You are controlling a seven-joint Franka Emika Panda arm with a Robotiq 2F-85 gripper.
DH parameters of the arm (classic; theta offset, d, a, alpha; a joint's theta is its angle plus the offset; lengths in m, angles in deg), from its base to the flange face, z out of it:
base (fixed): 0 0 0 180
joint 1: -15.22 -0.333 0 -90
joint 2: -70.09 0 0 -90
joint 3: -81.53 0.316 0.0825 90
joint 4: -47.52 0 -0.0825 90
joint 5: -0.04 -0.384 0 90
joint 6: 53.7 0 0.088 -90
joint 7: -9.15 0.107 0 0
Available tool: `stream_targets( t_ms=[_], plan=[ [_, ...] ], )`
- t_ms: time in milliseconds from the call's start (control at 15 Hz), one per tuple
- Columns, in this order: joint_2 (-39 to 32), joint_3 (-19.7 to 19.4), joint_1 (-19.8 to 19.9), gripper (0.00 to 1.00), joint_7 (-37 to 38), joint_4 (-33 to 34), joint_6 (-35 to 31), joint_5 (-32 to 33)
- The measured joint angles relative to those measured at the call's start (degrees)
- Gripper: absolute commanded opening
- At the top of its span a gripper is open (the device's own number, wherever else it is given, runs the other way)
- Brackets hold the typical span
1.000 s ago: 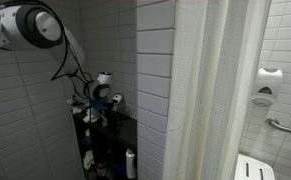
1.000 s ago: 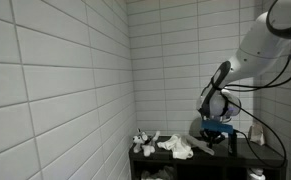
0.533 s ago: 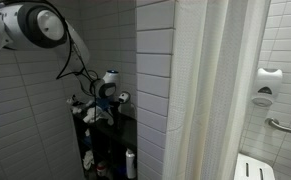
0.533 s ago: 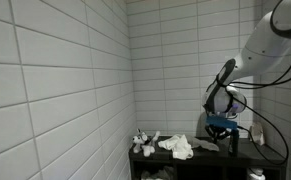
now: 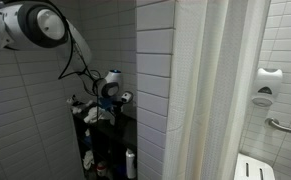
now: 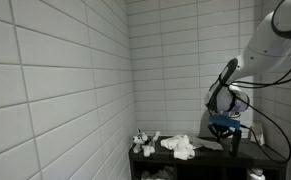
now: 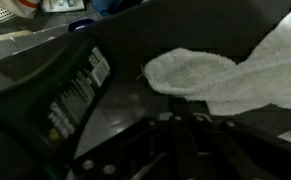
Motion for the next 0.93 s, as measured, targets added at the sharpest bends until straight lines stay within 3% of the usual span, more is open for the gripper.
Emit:
stream_targets(
  t_ms=[933],
  plan=[
    [-0.5, -1.38, 1.96, 0.0, 0.01, 0.73, 2.31, -0.24]
  ],
)
